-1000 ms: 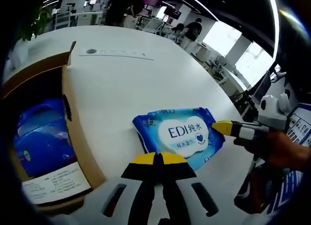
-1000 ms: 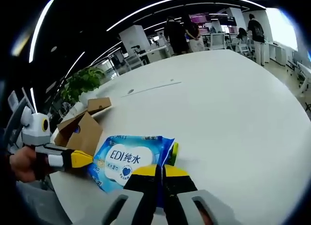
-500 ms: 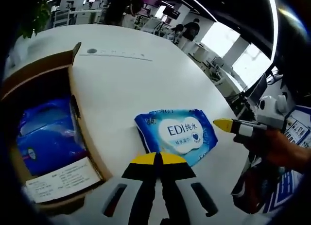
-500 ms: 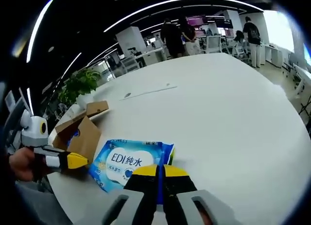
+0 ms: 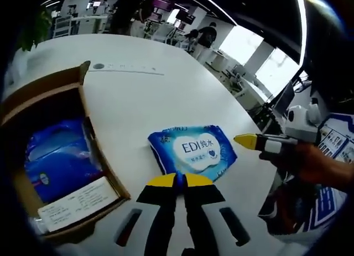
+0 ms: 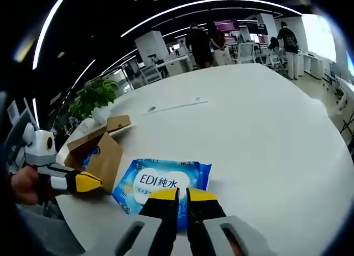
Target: Operate the shoe box by opening the lid, removing the specified soft item, and placing it in the target area until the item is outside and the box remains undamaged.
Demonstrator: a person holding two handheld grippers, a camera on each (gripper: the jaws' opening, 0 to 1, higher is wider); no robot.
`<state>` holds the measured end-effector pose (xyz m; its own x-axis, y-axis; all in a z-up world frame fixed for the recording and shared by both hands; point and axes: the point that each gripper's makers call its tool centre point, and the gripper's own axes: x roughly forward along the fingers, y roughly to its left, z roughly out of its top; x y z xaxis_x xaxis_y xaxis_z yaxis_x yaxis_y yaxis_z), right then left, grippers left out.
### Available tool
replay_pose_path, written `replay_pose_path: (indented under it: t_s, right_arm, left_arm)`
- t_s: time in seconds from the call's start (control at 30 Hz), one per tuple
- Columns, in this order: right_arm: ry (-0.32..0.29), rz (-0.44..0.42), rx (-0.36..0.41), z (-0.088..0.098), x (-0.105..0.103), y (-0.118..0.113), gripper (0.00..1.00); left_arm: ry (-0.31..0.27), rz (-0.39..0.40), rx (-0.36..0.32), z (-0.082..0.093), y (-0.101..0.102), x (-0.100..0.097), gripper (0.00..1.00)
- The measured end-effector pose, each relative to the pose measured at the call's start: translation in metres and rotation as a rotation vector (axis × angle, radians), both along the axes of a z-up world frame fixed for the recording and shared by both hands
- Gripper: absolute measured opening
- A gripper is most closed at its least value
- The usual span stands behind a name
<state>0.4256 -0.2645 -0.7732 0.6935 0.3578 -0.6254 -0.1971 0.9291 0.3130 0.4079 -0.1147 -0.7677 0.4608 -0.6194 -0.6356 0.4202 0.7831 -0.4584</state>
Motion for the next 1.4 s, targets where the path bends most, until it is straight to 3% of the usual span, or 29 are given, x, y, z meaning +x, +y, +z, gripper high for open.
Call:
replay_pose_path:
  t_s: [0.17, 0.37, 0.7, 1.4]
  right_arm:
    - [-0.012, 0.021, 0.000, 0.008, 0.000, 0.014, 0.02]
    - [-0.019, 0.064, -0.001, 0.014, 0.000, 0.041, 0.04]
    - [-0.035, 0.154, 0.008, 0.025, 0.001, 0.099, 0.07]
    - [-0.055, 0.293, 0.002, 0.047, 0.009, 0.177, 0.14]
  left_arm:
    - [-0.021, -0.002, -0.054, 0.013, 0.008, -0.003, 0.07]
    - [-0.058, -0.006, -0.066, 0.024, 0.028, -0.008, 0.08]
    - [-0.107, 0.017, -0.070, 0.035, 0.081, -0.013, 0.10]
    - [-0.160, 0.114, -0.037, 0.049, 0.180, -0.013, 0.19]
